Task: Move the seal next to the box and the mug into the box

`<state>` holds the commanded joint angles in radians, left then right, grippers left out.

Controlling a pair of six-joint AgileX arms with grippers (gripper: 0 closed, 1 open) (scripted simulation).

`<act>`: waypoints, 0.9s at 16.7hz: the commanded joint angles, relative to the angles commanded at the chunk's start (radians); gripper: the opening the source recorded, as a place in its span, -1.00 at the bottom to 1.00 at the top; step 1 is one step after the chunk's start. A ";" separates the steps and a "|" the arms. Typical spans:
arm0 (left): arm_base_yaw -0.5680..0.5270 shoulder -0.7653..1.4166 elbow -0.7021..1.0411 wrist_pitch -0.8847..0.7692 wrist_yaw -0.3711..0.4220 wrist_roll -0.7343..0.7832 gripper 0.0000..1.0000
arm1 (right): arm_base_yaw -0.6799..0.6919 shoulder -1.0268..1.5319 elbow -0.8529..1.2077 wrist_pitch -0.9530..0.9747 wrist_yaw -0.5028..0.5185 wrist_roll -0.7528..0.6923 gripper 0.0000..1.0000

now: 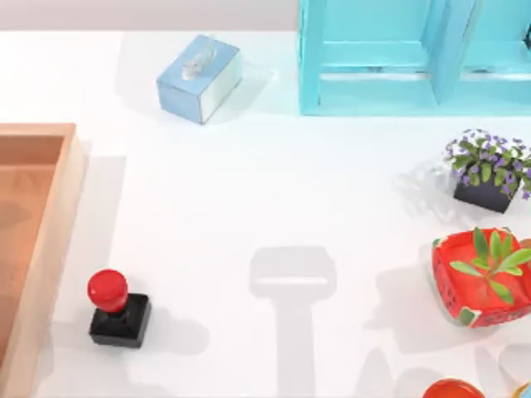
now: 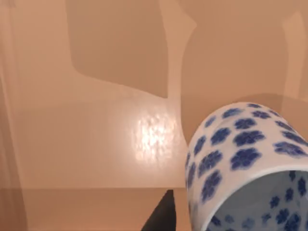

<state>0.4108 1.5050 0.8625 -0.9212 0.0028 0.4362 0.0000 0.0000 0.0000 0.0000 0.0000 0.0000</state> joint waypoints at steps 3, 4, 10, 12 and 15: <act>0.000 0.000 0.000 0.000 0.000 0.000 1.00 | 0.000 0.000 0.000 0.000 0.000 0.000 1.00; 0.000 0.000 0.000 0.000 0.000 0.000 1.00 | 0.000 0.000 0.000 0.000 0.000 0.000 1.00; 0.000 0.000 0.000 0.000 0.000 0.000 1.00 | 0.000 0.000 0.000 0.000 0.000 0.000 1.00; 0.000 0.000 0.003 -0.003 0.000 0.000 1.00 | 0.000 0.000 0.000 0.000 0.000 0.000 1.00; 0.004 -0.004 0.062 -0.070 0.000 -0.001 1.00 | 0.000 0.000 0.000 0.000 0.000 0.000 1.00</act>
<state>0.4149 1.5011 0.9246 -0.9908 0.0027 0.4351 0.0000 0.0000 0.0000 0.0000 0.0000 0.0000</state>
